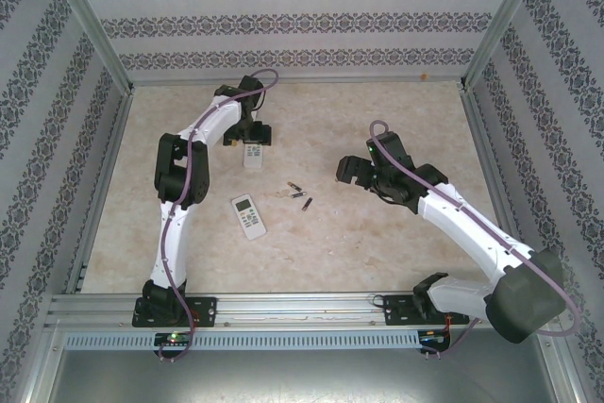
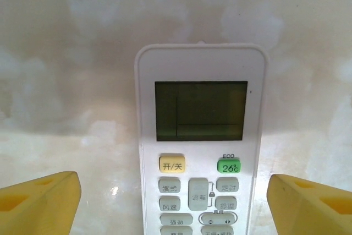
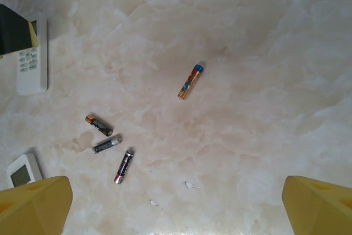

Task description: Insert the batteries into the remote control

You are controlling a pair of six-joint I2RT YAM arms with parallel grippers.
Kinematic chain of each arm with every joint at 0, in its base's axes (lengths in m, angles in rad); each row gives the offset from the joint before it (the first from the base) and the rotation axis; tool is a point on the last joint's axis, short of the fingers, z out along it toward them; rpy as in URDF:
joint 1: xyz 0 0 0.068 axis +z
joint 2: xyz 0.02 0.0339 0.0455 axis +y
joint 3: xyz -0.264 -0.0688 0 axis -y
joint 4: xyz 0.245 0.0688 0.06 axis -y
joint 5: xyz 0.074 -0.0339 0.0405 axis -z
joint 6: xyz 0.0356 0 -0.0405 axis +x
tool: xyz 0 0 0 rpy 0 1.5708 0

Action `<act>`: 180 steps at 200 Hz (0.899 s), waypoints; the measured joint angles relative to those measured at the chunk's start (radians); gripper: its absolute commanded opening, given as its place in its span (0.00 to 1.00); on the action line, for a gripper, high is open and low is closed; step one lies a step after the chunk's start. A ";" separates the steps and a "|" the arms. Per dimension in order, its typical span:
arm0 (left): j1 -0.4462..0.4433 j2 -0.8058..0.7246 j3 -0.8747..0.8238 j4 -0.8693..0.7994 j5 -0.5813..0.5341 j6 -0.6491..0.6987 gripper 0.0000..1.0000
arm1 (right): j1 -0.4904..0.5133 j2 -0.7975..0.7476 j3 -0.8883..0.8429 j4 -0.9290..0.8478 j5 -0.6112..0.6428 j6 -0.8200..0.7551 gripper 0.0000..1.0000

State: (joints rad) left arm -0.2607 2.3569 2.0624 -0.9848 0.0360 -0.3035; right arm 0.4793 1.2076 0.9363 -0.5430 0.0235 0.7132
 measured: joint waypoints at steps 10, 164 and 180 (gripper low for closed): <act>0.000 0.000 0.000 0.000 0.001 0.000 0.90 | 0.000 0.000 0.000 0.000 -0.003 0.004 0.98; -0.005 0.117 0.230 -0.095 0.170 -0.023 0.45 | -0.075 0.023 0.133 -0.040 -0.098 0.039 0.98; 0.000 0.072 0.238 -0.062 0.310 -0.059 0.45 | -0.087 0.064 0.232 -0.026 -0.173 0.031 0.98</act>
State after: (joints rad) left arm -0.2604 2.4290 2.3001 -1.0470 0.3458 -0.3626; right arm 0.3923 1.2713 1.1687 -0.5690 -0.1497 0.7444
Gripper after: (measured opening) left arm 0.513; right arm 0.978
